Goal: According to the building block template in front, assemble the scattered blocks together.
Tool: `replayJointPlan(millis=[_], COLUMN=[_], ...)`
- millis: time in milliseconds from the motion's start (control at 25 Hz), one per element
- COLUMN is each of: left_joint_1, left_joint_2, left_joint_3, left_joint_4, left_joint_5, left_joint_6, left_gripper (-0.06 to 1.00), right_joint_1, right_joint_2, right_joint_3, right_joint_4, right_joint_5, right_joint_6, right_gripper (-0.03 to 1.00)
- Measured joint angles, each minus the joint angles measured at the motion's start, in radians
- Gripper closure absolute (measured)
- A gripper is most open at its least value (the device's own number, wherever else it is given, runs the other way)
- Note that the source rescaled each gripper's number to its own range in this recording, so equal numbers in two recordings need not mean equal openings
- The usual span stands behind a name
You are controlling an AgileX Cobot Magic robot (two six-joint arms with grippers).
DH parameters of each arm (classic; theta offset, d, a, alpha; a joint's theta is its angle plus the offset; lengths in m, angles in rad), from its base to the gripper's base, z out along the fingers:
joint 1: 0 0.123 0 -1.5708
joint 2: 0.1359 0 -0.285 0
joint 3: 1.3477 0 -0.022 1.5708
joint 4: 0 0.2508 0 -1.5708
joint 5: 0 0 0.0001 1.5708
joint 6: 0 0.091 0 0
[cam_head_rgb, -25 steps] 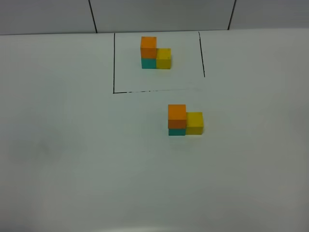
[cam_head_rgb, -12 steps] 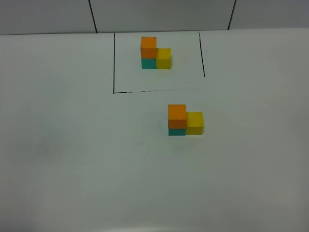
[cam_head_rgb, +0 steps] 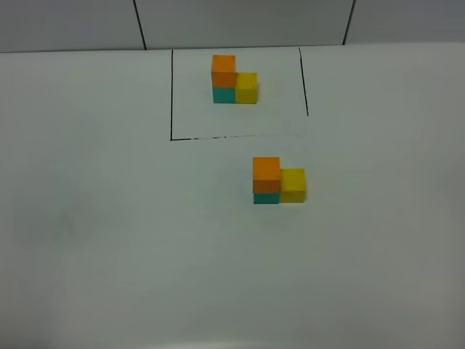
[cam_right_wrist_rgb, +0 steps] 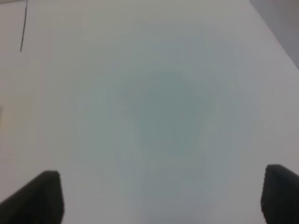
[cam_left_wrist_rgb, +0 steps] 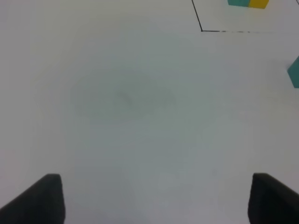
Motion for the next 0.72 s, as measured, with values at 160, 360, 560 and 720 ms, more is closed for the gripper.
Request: replayJointPlan(millis=[160, 360, 560, 720], left_joint_1=[0.000, 0.000, 0.000, 0.000], left_joint_2=[0.000, 0.000, 0.000, 0.000], left_joint_3=[0.000, 0.000, 0.000, 0.000], left_joint_4=[0.000, 0.000, 0.000, 0.000], left_joint_5=[0.000, 0.000, 0.000, 0.000], left_joint_6=[0.000, 0.000, 0.000, 0.000], left_gripper=[0.15, 0.15, 0.15, 0.15], right_joint_1=[0.000, 0.000, 0.000, 0.000], right_joint_2=[0.000, 0.000, 0.000, 0.000], right_joint_3=[0.000, 0.000, 0.000, 0.000], right_joint_4=[0.001, 0.001, 0.002, 0.014], right_joint_5=[0.000, 0.000, 0.000, 0.000], right_joint_6=[-0.001, -0.001, -0.001, -0.001], right_gripper=[0.20, 0.20, 0.20, 0.20])
